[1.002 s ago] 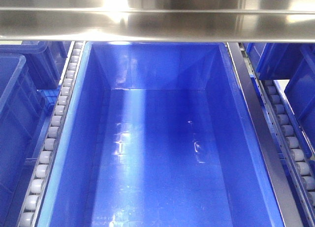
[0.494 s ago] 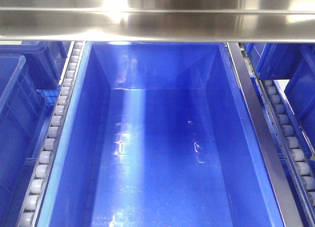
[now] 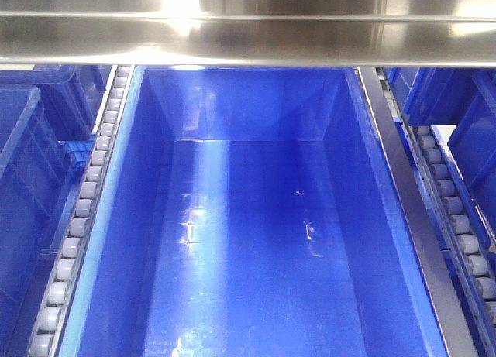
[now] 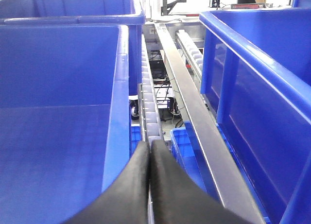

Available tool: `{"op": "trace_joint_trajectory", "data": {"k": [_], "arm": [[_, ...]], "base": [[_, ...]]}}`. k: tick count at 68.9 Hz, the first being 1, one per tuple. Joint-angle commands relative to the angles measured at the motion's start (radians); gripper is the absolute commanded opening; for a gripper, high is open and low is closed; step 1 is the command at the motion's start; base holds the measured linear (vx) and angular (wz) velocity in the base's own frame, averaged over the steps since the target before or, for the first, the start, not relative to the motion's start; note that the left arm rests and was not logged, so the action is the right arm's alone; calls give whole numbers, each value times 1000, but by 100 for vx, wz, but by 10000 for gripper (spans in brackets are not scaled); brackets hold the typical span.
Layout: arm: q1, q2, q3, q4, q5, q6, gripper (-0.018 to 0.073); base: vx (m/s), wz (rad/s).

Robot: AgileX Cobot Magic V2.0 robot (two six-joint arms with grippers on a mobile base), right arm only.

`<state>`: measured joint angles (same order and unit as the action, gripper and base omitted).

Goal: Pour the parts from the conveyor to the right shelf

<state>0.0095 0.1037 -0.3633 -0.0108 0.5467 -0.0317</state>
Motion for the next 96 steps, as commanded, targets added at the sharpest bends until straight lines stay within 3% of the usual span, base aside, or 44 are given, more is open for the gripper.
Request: {"op": "trace_joint_trajectory", "data": {"k": [1, 27, 45, 62, 78, 96], "arm": [[2, 43, -31, 3, -92, -10, -6], [175, 486, -300, 23, -5, -9, -6], [447, 808, -539, 11, 83, 39, -6], [631, 1110, -731, -52, 203, 96, -6], [648, 1383, -915, -66, 377, 122, -6], [648, 1633, -1030, -66, 399, 113, -6]], "base": [[0, 0], [0, 0], [0, 0], [0, 0], [0, 0], [0, 0]]}}
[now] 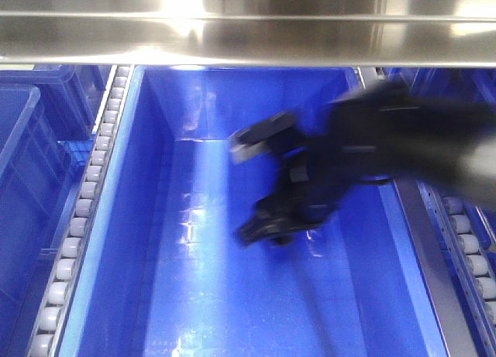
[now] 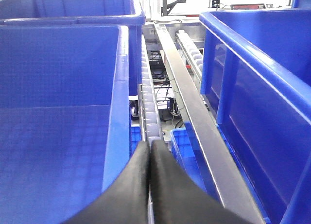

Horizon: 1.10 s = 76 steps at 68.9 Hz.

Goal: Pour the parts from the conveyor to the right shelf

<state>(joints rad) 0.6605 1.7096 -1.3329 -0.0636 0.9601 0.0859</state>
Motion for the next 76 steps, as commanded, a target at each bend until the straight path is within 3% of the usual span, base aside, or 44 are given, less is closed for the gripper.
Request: {"op": "trace_joint_trajectory", "data": {"k": [1, 35, 44, 64, 70, 76], "arm": [[-3, 38, -67, -13, -14, -5, -6], [-3, 189, -94, -9, -5, -4, 30], [-3, 189, -94, -6, 4, -4, 165], [-2, 169, -94, -10, -7, 1, 628], [-2, 138, -94, -4, -39, 9, 680], [-2, 93, -94, -3, -58, 25, 668]], "base": [[0, 0], [0, 0], [0, 0], [0, 0], [0, 0], [0, 0]]}}
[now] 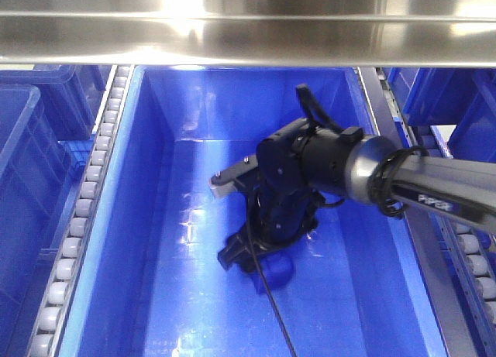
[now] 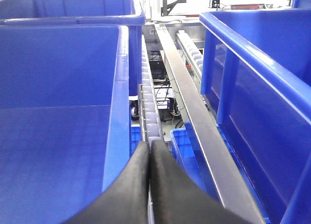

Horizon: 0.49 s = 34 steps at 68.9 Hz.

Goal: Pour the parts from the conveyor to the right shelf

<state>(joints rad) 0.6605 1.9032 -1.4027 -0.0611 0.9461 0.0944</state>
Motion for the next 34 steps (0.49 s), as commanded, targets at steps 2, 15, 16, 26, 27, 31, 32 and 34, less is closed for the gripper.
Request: {"op": "trace_joint_trajectory", "data": {"k": [2, 15, 16, 26, 27, 31, 32, 34], "arm": [[-2, -116, -25, -5, -46, 23, 656], [-2, -215, -22, -2, -57, 47, 449], [-2, -228, -22, 1, -57, 47, 424], [-2, -306, -22, 18, -58, 47, 117], [-2, -313, -22, 18, -58, 45, 83], [-2, -343, -22, 18, -57, 43, -17], [-2, -350, -22, 18, -57, 43, -17], [-2, -365, -22, 18, -57, 43, -15]], "base": [[0, 0], [0, 0], [0, 0], [0, 0], [0, 0], [0, 0], [0, 0], [0, 0]]}}
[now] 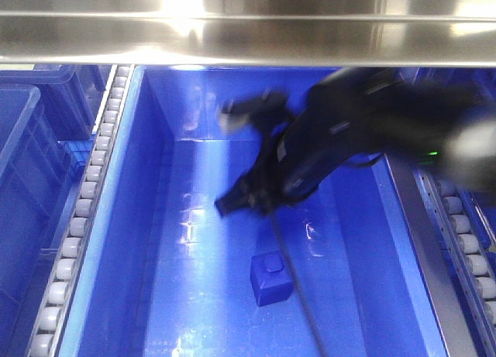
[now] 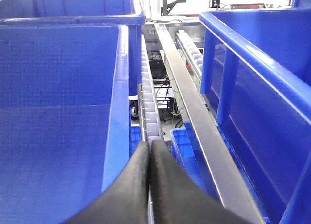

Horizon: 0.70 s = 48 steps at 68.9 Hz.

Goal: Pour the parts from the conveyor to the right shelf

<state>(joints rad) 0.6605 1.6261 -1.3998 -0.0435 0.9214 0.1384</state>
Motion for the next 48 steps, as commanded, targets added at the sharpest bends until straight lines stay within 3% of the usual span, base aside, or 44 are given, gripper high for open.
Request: {"op": "trace_joint_trajectory", "data": {"k": [1, 16, 48], "arm": [[-2, -95, -24, 1, -31, -1, -13], [-2, -195, 19, -7, -52, -5, -11], [-2, -677, 656, 8, -528, -4, -11]], "base": [[0, 0], [0, 0], [0, 0]]}}
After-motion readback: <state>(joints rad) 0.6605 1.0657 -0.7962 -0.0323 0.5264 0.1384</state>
